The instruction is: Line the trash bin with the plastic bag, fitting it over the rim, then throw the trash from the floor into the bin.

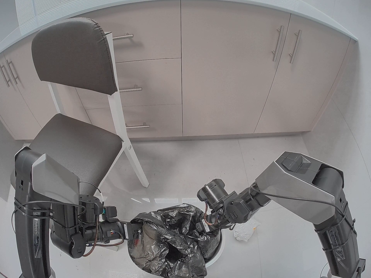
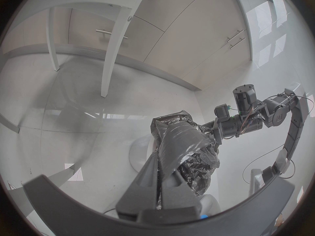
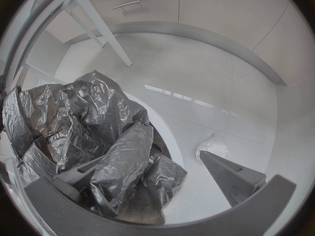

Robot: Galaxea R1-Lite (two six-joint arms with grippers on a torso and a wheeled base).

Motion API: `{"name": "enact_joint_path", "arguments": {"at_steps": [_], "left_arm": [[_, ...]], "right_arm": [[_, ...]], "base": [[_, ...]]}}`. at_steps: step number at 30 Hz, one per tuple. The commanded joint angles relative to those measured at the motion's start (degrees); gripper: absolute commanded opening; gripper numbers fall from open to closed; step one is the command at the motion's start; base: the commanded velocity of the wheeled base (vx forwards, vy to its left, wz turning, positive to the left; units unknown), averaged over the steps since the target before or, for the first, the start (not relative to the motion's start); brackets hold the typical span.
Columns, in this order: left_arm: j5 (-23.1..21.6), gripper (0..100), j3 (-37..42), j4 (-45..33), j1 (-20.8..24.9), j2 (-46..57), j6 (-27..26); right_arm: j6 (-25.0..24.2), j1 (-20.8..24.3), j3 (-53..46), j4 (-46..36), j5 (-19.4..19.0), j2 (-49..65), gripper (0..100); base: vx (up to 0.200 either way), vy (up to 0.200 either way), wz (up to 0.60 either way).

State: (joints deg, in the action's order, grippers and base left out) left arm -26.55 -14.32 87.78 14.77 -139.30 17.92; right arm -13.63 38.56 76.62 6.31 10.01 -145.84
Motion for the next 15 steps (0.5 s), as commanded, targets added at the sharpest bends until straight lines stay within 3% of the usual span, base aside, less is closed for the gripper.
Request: {"name": "enact_joint_path", "arguments": {"at_steps": [1,3,6,8,10,11,15], "left_arm": [[0.0,0,0.0,0.0,0.0,-0.1,0.0],[0.0,0,0.0,0.0,-0.1,-0.1,0.1],[0.0,0,0.0,0.0,0.0,-0.1,0.1],[0.0,0,0.0,0.0,0.0,-0.1,0.1],[0.0,0,0.0,0.0,0.0,-0.1,0.1],[0.0,0,0.0,0.0,0.0,-0.1,0.1],[0.0,0,0.0,0.0,0.0,-0.1,0.1]], "right_arm": [[-0.5,0.0,-3.3,1.0,0.6,2.2,100],[-0.6,0.1,-5.0,2.1,0.5,3.7,100],[-1.0,1.3,-11.8,12.1,0.4,7.7,100],[-1.1,2.4,-18.1,24.2,0.4,9.7,100],[-1.0,2.8,-20.1,28.2,0.5,9.8,100],[-1.0,3.6,-23.3,34.6,0.5,9.7,100],[-1.1,4.4,-25.8,36.3,0.5,9.8,100]], "base": [[0.000,0.000,0.00],[0.000,0.000,0.00],[0.000,0.000,0.00],[0.000,0.000,0.00],[0.000,0.000,0.00],[0.000,0.000,0.00],[0.000,0.000,0.00]]}}
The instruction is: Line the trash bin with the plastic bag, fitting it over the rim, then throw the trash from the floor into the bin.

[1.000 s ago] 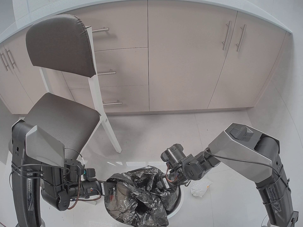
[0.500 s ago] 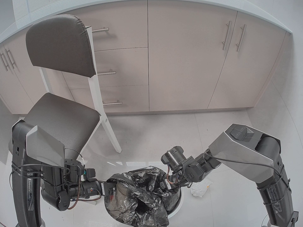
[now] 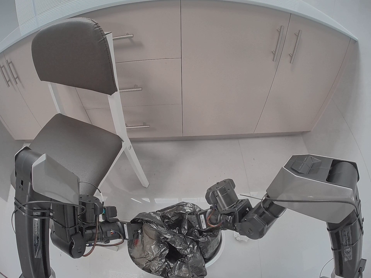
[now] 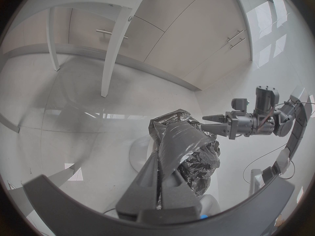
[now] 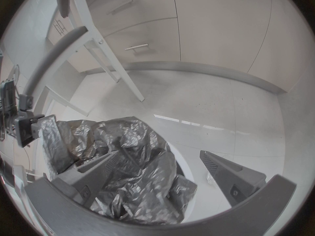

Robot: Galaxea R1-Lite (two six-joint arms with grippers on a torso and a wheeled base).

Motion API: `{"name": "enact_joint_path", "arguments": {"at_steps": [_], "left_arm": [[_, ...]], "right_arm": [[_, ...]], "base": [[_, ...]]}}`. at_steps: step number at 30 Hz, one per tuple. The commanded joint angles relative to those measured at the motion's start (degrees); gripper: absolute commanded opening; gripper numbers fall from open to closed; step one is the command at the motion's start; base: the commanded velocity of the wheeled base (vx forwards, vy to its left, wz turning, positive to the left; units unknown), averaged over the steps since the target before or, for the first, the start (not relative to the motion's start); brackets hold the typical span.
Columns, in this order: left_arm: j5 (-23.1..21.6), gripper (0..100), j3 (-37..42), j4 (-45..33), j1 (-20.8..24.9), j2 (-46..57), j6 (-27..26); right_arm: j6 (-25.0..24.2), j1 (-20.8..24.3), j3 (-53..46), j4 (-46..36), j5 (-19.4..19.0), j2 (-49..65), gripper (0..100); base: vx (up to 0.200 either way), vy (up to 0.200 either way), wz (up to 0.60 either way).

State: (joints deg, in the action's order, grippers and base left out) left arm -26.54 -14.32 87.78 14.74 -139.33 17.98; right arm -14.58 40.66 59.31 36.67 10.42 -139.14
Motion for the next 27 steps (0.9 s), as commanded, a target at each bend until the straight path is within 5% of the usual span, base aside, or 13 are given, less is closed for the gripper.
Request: {"name": "enact_joint_path", "arguments": {"at_steps": [1,15,27], "left_arm": [[0.0,0,0.0,0.0,0.0,-0.1,0.0],[0.0,0,0.0,0.0,0.0,-0.1,-0.1],[0.0,0,0.0,0.0,0.0,-0.1,-0.1]], "right_arm": [[-0.3,2.9,-10.3,6.0,0.0,3.4,100],[-3.7,4.3,-21.0,6.8,0.0,7.7,100],[-2.5,-2.0,-9.4,4.3,-3.0,-2.3,100]], "base": [[0.000,0.000,0.00],[0.000,0.000,0.00],[0.000,0.000,0.00]]}}
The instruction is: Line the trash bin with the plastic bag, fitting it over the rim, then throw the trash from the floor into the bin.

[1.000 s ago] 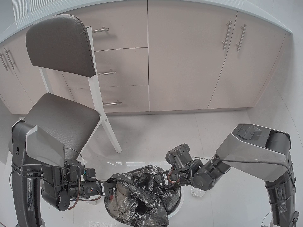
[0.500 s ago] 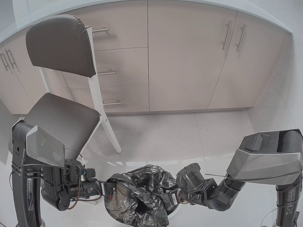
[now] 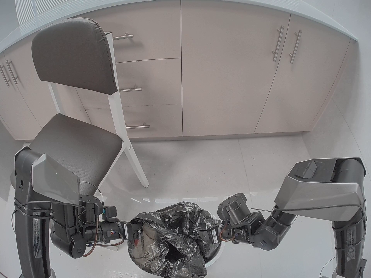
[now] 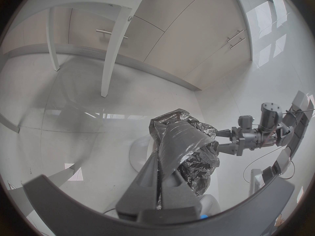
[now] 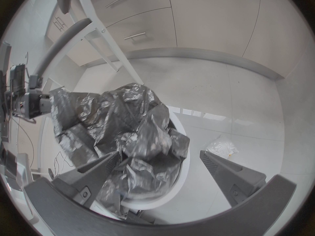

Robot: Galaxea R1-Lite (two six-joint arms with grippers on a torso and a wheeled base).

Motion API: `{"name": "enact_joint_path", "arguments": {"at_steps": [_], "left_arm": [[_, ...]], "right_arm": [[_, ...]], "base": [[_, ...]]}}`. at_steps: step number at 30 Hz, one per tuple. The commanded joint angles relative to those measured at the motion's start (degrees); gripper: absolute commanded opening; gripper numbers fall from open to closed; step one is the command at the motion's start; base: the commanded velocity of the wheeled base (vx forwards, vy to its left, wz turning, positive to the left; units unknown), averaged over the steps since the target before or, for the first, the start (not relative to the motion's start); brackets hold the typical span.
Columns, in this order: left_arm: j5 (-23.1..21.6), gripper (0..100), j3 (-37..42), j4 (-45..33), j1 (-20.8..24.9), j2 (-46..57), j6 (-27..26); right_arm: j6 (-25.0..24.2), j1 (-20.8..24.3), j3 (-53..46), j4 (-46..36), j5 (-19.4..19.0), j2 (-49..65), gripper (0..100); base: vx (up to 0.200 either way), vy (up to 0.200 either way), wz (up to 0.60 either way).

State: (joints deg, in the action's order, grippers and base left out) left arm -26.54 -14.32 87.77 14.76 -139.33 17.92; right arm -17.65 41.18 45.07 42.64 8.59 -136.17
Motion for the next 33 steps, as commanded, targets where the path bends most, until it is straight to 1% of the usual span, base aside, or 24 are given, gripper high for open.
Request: {"name": "enact_joint_path", "arguments": {"at_steps": [1,4,10,16,20,22,25,27,30,32,33], "left_arm": [[0.0,0,0.0,0.0,0.0,-0.2,-0.1],[0.0,0,0.0,0.0,0.1,-0.2,-0.1],[0.0,0,0.0,0.0,0.1,-0.2,-0.1],[0.0,0,0.0,0.0,0.1,-0.2,-0.1],[0.0,0,0.0,0.0,0.1,-0.2,-0.1],[0.0,0,0.0,0.0,0.1,-0.2,-0.1],[0.0,0,-0.2,0.0,0.1,0.4,0.9],[0.0,0,-0.4,0.0,0.5,1.3,2.9],[0.4,0,-0.7,0.0,3.5,3.7,7.7],[2.3,0,-1.0,0.0,4.7,4.5,10.2],[4.0,0,-1.3,-0.1,5.7,4.7,11.2]], "right_arm": [[1.1,-2.5,5.0,-2.3,-1.5,-5.2,100],[2.9,-2.6,5.2,-3.9,-2.4,-5.1,100],[3.0,-2.6,6.3,-7.0,-2.4,-5.0,100],[2.9,-2.6,6.3,-7.0,-2.4,-4.9,100],[2.4,-2.5,4.3,-5.3,-2.0,-4.2,100],[2.4,-1.5,-0.9,0.1,-2.5,1.5,100],[2.2,1.3,-4.6,4.4,-2.4,7.3,100],[2.2,3.5,-6.9,5.5,-2.4,10.7,100],[2.0,7.9,-8.9,5.7,-2.0,14.1,100],[2.0,10.1,-9.3,5.8,-1.8,14.7,100],[2.0,11.4,-9.3,6.0,-1.8,14.7,100]], "base": [[0.000,0.000,0.00],[0.000,0.000,0.00],[0.000,0.000,0.00],[0.000,0.000,0.00],[0.000,0.000,0.00],[0.000,0.000,0.00],[0.000,0.000,0.00],[0.000,0.000,0.00],[0.000,0.000,0.00],[0.000,0.000,0.00],[0.000,0.000,0.00]]}}
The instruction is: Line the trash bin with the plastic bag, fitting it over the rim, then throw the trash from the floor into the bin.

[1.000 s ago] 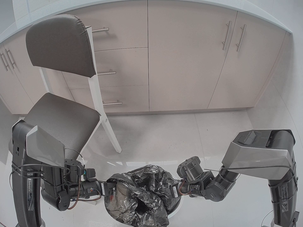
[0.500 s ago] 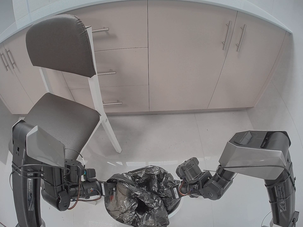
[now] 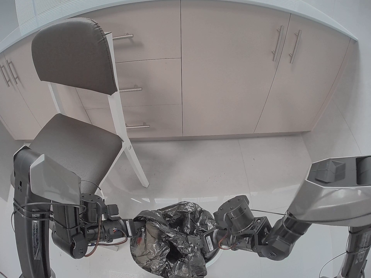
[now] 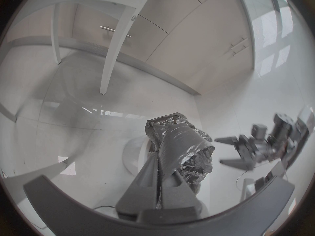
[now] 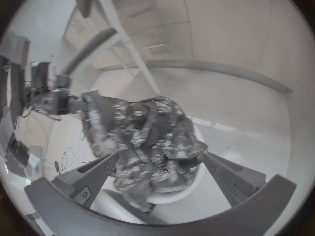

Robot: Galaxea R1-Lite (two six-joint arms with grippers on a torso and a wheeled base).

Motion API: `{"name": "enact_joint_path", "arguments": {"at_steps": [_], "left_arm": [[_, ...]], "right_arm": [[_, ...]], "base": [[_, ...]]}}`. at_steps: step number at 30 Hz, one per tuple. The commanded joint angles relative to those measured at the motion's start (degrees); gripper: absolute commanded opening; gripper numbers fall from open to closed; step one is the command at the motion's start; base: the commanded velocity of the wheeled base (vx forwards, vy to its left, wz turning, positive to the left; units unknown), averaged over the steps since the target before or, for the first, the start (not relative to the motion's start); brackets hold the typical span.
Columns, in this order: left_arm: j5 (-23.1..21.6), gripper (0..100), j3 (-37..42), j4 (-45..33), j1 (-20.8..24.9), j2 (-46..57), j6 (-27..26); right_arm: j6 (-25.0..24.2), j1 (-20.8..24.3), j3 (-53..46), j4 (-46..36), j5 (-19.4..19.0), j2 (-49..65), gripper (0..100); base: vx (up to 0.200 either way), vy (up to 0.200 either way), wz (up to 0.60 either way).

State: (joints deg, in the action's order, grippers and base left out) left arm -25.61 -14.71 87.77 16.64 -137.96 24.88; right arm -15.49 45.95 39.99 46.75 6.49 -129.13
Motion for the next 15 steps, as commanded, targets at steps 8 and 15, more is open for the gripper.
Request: {"name": "enact_joint_path", "arguments": {"at_steps": [8,15], "left_arm": [[9.4,0,-2.3,0.0,8.2,4.8,9.7],[10.4,0,-2.7,-0.1,12.1,6.9,14.1]], "right_arm": [[-0.2,8.4,-4.3,6.2,0.2,3.7,100],[0.1,8.0,-4.8,12.3,0.3,-3.5,100]], "base": [[0.000,0.000,0.00],[0.000,0.000,0.00]]}}
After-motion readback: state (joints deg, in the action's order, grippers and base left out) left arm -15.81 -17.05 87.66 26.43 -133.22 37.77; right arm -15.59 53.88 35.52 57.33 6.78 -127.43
